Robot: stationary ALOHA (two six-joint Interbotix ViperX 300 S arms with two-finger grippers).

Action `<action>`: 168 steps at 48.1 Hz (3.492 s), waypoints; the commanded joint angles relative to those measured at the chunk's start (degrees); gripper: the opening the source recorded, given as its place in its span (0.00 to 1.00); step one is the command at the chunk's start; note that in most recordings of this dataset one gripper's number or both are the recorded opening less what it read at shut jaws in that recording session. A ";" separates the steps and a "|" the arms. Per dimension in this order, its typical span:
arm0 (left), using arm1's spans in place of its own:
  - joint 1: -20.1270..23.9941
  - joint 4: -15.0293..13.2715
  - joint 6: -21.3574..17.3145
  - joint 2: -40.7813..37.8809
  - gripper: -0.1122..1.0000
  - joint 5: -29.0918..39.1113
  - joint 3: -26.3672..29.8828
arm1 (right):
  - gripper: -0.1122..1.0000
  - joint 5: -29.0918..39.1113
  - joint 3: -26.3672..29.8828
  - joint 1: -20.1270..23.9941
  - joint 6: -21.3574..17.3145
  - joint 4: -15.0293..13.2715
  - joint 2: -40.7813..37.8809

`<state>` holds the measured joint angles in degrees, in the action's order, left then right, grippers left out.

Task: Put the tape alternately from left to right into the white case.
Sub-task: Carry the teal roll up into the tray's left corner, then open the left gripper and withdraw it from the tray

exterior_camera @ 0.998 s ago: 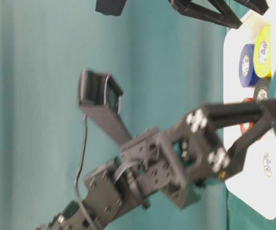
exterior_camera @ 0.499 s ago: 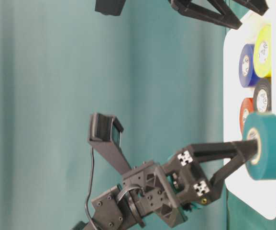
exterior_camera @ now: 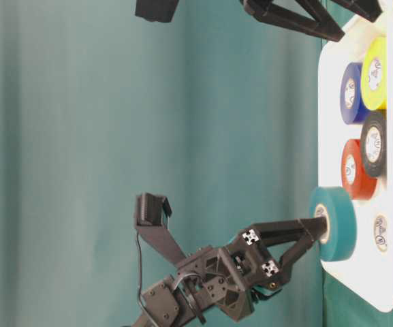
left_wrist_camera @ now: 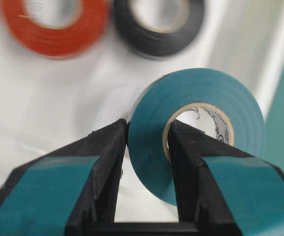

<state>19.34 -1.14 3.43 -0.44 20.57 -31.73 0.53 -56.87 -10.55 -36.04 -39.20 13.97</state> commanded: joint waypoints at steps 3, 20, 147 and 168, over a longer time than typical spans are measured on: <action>3.16 0.09 -0.26 1.32 0.33 -2.02 0.00 | 0.87 -0.44 0.53 0.18 -0.09 0.09 0.97; 9.40 0.09 -3.78 -0.70 0.33 -6.33 -0.88 | 0.87 -0.44 0.79 0.18 -0.09 0.18 0.97; -16.35 0.00 -6.86 3.34 1.00 -8.61 -5.98 | 0.87 -3.96 0.70 0.53 0.00 0.18 0.97; -16.35 0.00 -6.77 8.35 1.00 -8.70 -9.05 | 0.87 -3.52 -0.18 0.53 0.09 0.18 4.04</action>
<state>3.08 -1.14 -3.25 4.92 12.30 -40.43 -2.81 -57.13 -10.20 -36.04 -39.20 16.17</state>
